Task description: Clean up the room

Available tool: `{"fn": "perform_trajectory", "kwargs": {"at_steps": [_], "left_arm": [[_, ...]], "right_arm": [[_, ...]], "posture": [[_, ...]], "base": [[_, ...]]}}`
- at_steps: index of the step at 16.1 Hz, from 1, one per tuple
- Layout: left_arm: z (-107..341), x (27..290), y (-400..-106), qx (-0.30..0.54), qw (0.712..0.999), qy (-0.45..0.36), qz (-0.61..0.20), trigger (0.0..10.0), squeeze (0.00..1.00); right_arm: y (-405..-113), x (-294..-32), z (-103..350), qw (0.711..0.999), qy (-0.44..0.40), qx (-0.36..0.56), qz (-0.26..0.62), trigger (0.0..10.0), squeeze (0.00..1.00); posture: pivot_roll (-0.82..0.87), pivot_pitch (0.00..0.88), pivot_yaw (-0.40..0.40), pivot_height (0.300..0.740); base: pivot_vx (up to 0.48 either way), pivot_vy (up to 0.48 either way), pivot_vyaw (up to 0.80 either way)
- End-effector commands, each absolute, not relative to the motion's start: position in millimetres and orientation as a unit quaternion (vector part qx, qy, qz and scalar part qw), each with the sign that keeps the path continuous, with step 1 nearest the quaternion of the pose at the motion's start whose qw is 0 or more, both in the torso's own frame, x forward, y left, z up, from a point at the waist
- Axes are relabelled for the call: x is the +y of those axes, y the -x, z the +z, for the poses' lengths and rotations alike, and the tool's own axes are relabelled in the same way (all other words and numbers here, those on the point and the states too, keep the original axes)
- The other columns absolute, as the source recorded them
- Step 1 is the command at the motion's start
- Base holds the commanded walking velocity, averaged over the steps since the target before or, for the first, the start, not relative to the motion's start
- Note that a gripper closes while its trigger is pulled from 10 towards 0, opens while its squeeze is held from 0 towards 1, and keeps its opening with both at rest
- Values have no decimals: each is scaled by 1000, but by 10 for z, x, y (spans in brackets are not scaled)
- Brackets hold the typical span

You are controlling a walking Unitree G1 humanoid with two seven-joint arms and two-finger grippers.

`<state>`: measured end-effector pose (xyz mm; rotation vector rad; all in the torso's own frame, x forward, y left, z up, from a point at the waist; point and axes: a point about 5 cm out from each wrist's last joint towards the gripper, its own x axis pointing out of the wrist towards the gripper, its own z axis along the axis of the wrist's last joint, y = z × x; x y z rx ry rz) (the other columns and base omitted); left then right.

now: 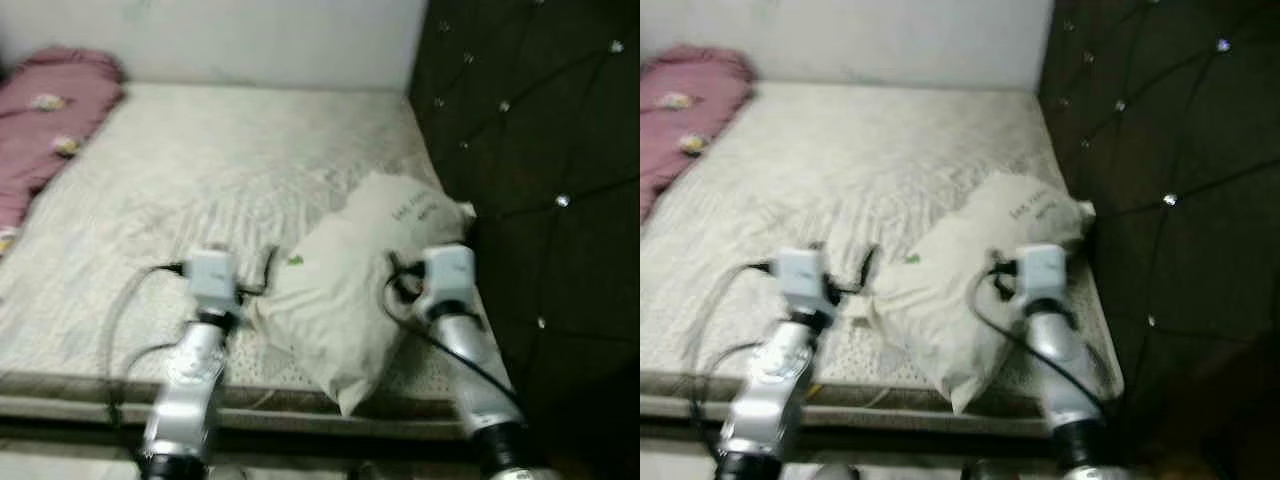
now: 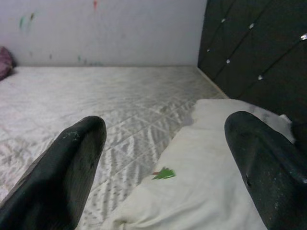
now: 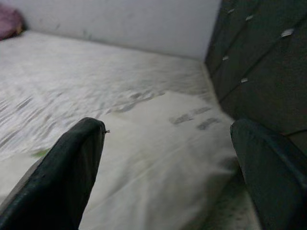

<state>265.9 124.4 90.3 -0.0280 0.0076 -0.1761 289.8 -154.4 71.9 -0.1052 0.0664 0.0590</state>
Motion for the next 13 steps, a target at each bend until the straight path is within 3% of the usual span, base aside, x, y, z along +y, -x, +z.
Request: {"fn": "perform_trajectory", "kwargs": {"at_steps": [1, 4, 8, 13], "left_arm": [[912, 1349, -2661, 0, 998, 6, -68, 10000, 0], [893, 1428, -2637, -3, 999, -7, -46, 10000, 0], [901, 1488, -2604, -9, 995, -95, -9, 10000, 0], [888, 1416, -2607, -6, 996, -76, -38, 10000, 0]], "right_arm": [[-2917, -1468, 796, 998, 47, 13, 38, 10000, 0], [-2900, -1488, 847, 998, 49, 0, 31, 10000, 0], [-2839, -1564, 866, 996, 88, -5, 2, 10000, 0], [-2833, -1548, 915, 996, 83, -23, -4, 10000, 0]], "posture": [[-16, 0, -25, 740], [-16, 0, -25, 740], [-11, 0, -28, 740], [-15, 0, -24, 740]], "base": [[0, 0, 0], [0, 0, 0], [0, 0, 0], [0, -59, 0]]}}
